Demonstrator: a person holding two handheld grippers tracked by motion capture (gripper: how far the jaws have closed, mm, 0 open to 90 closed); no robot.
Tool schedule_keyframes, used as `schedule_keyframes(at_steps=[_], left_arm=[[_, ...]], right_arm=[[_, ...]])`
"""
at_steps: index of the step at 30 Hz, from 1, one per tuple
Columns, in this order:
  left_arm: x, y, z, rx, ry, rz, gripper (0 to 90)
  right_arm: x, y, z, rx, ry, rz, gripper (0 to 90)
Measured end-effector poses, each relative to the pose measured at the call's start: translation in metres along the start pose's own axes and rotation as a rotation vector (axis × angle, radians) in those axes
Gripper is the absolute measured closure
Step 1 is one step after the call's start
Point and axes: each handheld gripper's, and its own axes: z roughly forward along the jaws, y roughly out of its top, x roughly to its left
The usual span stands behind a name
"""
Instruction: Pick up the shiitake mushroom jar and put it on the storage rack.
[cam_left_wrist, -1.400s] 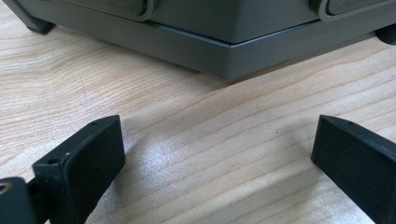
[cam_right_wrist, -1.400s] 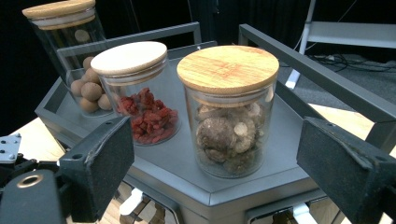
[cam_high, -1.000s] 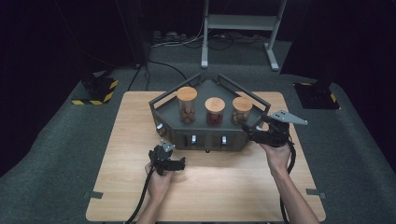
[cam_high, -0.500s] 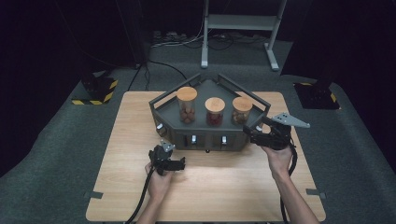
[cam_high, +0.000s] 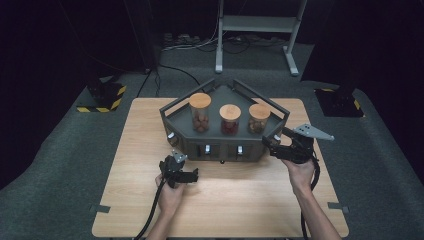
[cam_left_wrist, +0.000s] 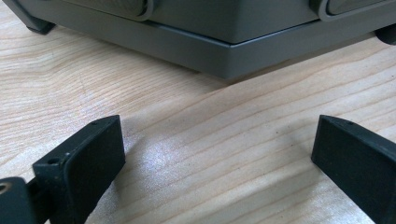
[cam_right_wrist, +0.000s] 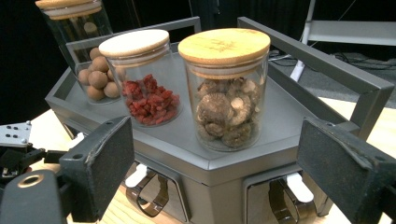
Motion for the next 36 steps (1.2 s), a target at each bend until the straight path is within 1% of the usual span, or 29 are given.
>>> schedule_keyframes(at_steps=[12,22,28,36], left_arm=[[0.000,0.000,0.000,-0.001,0.001,-0.001,2.5],[0.000,0.000,0.000,0.000,0.001,0.000,2.4],[0.000,0.000,0.000,-0.001,0.001,-0.001,2.4],[0.000,0.000,0.000,0.000,0.001,-0.001,2.4]], right_arm=[[-0.006,-0.011,-0.006,-0.001,0.000,0.023,10.8],[-0.005,-0.017,-0.007,-0.001,0.006,0.028,10.6],[-0.006,-0.021,-0.007,0.005,0.000,0.029,10.4],[-0.007,-0.028,-0.006,0.008,0.001,0.043,10.4]])
